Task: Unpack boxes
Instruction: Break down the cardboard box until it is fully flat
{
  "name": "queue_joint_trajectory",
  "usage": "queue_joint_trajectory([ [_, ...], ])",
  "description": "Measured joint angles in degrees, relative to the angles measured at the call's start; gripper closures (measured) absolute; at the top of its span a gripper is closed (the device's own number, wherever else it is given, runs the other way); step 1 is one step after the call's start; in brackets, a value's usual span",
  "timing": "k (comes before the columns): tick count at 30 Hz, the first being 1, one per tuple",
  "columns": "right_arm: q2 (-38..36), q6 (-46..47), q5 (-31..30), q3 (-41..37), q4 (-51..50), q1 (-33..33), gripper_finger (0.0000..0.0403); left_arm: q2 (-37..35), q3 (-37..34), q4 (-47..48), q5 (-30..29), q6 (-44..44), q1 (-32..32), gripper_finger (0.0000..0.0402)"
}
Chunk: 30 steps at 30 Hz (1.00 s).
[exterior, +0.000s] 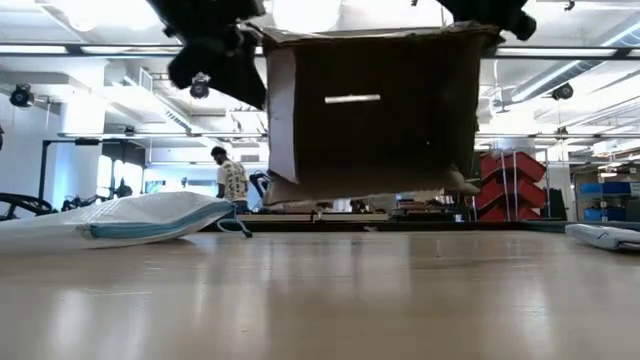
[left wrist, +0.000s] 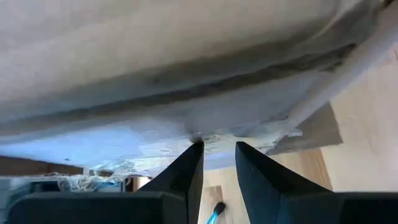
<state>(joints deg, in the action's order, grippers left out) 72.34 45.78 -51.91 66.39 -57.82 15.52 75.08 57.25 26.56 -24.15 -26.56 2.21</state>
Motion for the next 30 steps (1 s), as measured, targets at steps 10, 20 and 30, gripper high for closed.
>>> queue_joint_trajectory([
  [10,9.7,3.9,-15.3,-0.4,-0.7,13.5,0.0403,1.9,-0.2,4.2,-17.7,5.5,15.8,0.0322],
  [20,26.8,14.2,-23.1,0.8,-0.7,19.0,0.0403,13.2,-0.5,9.0,-43.7,8.6,31.9,0.0322],
  [30,35.0,0.6,-25.9,8.7,-1.7,22.4,0.0403,26.4,-0.5,20.0,-54.7,16.8,38.2,0.0322],
])
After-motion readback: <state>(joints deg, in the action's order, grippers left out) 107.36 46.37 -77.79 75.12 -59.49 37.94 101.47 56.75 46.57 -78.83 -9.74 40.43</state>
